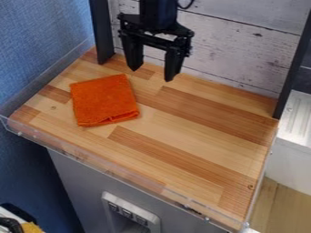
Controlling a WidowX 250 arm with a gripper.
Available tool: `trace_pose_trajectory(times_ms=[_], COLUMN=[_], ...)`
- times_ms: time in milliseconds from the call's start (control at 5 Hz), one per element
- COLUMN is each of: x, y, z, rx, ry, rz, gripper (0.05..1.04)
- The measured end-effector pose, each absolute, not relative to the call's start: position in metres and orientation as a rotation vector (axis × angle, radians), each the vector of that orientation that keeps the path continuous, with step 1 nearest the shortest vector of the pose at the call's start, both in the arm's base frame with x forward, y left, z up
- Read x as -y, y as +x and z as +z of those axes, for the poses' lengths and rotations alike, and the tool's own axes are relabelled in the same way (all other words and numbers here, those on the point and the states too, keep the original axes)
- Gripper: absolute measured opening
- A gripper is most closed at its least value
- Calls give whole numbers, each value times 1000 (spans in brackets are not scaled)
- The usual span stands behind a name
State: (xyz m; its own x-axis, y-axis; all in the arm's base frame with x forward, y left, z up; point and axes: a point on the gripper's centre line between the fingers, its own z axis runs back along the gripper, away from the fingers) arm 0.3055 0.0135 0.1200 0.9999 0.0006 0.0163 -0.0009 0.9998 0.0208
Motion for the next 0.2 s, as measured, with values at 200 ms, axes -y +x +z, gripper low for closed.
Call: trace_pose_trajectory(times_ms=[200], x=[-2], y=[302], z=[126], rx=[15], ry=[10], rz=[6], gripper=[1000])
